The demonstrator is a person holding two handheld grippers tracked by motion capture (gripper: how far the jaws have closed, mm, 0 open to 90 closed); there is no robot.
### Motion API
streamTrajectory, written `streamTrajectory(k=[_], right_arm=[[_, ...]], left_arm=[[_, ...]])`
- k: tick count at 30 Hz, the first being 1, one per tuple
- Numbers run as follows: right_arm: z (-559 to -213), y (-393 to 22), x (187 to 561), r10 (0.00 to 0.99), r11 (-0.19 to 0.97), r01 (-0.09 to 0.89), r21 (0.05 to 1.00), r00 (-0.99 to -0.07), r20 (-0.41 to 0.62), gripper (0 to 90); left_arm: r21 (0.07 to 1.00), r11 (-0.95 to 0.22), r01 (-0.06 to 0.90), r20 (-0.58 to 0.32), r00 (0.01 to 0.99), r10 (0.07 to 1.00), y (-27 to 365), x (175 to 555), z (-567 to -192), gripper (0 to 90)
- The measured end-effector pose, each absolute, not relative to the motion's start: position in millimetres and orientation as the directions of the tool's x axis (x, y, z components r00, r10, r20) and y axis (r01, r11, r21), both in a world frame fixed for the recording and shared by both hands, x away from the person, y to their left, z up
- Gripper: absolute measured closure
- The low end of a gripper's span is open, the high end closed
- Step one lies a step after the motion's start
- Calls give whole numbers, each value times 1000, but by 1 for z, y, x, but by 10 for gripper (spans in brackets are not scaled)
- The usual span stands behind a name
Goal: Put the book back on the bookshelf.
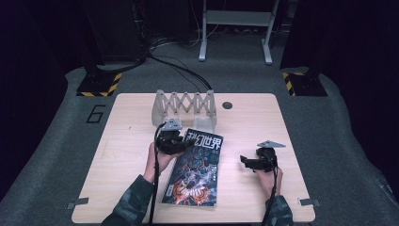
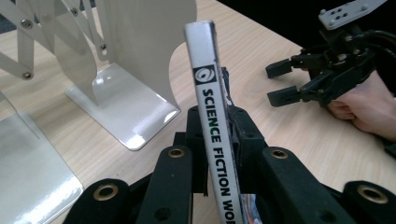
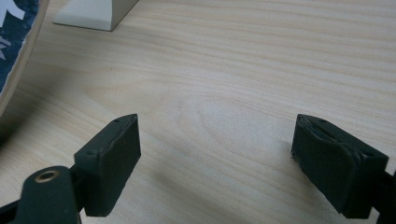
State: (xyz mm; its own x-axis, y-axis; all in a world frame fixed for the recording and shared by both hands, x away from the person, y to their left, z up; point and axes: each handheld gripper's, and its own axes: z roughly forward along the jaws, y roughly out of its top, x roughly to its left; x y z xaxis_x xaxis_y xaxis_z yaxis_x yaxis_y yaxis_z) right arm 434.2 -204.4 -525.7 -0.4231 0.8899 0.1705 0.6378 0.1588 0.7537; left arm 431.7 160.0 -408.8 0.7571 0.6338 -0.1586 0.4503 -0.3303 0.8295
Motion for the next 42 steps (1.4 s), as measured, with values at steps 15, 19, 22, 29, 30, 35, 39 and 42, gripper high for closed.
streamTrajectory(k=[15, 19, 22, 29, 30, 35, 39, 42], right_arm=[[-526, -205, 436, 890, 179, 629, 756, -431, 148, 153], [-526, -205, 437, 895, 179, 632, 754, -423, 141, 154], [-526, -205, 438, 899, 197, 622, 758, -422, 113, 155], [-527, -199, 439, 909, 244, 622, 744, -413, 47, 142], [-527, -199, 439, 909, 244, 622, 744, -413, 47, 142], [-527, -195, 440, 911, 275, 621, 734, -412, 8, 122], [-528, -194, 441, 910, 281, 622, 731, -415, 4, 105], [-528, -193, 441, 915, 266, 624, 735, -403, 11, 105]], left_arm=[[856, -344, 386, -102, 779, 619, 162, 425, -375, 820], [867, -338, 366, -91, 783, 615, 166, 423, -364, 821], [877, -332, 346, -79, 787, 612, 168, 420, -356, 821], [889, -331, 317, -60, 796, 603, 170, 416, -340, 822], [891, -330, 312, -57, 797, 601, 170, 416, -339, 822], [902, -319, 292, -47, 799, 599, 173, 413, -329, 821], [910, -308, 276, -39, 799, 600, 175, 412, -322, 821], [914, -310, 263, -24, 796, 605, 177, 411, -317, 821]])
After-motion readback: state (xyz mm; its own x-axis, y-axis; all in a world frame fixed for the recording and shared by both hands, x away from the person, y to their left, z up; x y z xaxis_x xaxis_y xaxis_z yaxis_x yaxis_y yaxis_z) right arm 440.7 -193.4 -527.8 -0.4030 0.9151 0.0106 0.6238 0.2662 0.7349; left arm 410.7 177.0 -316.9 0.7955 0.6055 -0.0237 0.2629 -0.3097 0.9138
